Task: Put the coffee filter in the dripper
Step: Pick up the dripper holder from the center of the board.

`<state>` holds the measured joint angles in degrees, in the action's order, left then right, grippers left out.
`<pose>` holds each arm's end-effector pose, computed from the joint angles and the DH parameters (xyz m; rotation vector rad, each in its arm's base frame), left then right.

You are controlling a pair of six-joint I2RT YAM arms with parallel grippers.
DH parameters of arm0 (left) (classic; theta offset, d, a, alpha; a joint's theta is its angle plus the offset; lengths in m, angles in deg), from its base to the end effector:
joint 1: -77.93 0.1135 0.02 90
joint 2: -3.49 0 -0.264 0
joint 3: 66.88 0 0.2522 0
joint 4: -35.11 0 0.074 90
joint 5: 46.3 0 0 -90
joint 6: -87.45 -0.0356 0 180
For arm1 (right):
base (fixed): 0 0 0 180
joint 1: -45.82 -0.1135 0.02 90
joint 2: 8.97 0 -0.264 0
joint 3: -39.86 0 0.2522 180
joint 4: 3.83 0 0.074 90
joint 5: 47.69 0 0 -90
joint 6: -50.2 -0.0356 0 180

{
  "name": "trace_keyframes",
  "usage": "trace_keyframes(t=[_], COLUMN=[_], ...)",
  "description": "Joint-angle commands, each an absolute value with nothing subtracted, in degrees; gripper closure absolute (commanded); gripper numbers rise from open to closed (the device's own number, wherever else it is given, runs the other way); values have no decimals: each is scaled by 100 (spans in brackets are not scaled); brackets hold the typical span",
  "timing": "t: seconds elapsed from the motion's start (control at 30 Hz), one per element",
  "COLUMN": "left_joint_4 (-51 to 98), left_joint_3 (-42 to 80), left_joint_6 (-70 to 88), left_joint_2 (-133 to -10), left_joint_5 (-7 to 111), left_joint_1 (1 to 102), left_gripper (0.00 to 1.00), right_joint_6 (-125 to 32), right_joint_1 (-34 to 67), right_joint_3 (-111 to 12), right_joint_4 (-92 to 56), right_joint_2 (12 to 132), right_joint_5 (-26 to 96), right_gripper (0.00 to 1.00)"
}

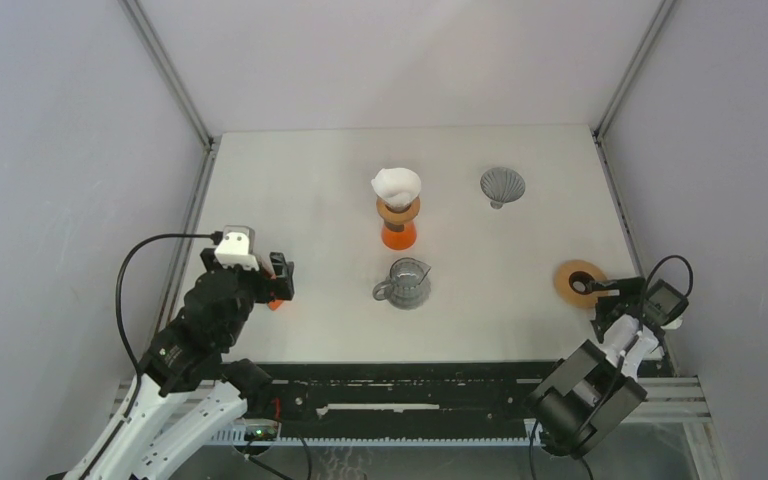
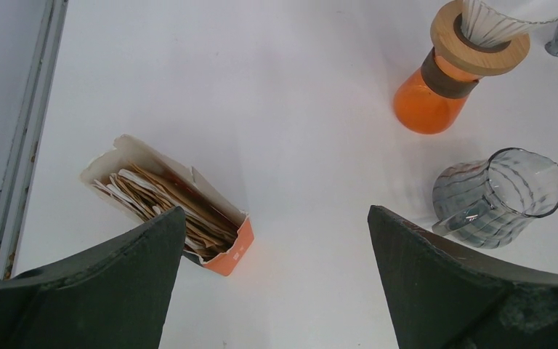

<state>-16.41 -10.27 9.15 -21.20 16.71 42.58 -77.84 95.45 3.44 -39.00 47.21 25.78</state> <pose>0.0859 -0.0411 0.3217 0.0725 1.8745 -0.1138 0.1195 -0.1249 0.1591 1.6433 1.8767 0.2806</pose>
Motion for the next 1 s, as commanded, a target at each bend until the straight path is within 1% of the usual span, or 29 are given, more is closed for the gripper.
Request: trace_keyframes(t=[0.0, 0.1, 0.23, 0.37, 0.57, 0.63, 0.8, 0.97], left_joint_4=[-1398, -1398, -1394, -1398, -1399, -1398, -1399, -1398], left_joint_3=[-1137, -1136, -1122, -1114, -1112, -1111, -1111, -1104], left_joint_6=[800, 800, 787, 791, 789, 788, 783, 791], left_joint_2=[-2068, -2075, -2091, -2098, -2110, -2120, -2124, -2138], left_joint_5=[1540, 1533, 1527, 1509, 1487, 1501, 1493, 1491], left_joint_1=[4234, 4234, 4234, 4238, 4247, 4251, 4283, 4311], left_gripper=[0, 0, 0, 0, 0, 0, 0, 0], right_joint_6=[-7900, -7933, -7996, -8112, -8092, -8086, -8064, -8136], right_joint_1=[9936, 10051, 10065, 10067, 10067, 10067, 10067, 10059], right_joint_3=[557, 637, 719, 860, 939, 953, 964, 972], right_joint_4=[-3090, -2856, -2592, -2171, -1793, -1694, -1610, -1537], right_joint_2=[4999, 5184, 5400, 5694, 6087, 6145, 6163, 6017], right_joint_5=[1855, 1626, 1467, 1262, 1034, 941, 821, 523], right_gripper=[11, 14, 14, 18, 28, 33, 50, 69])
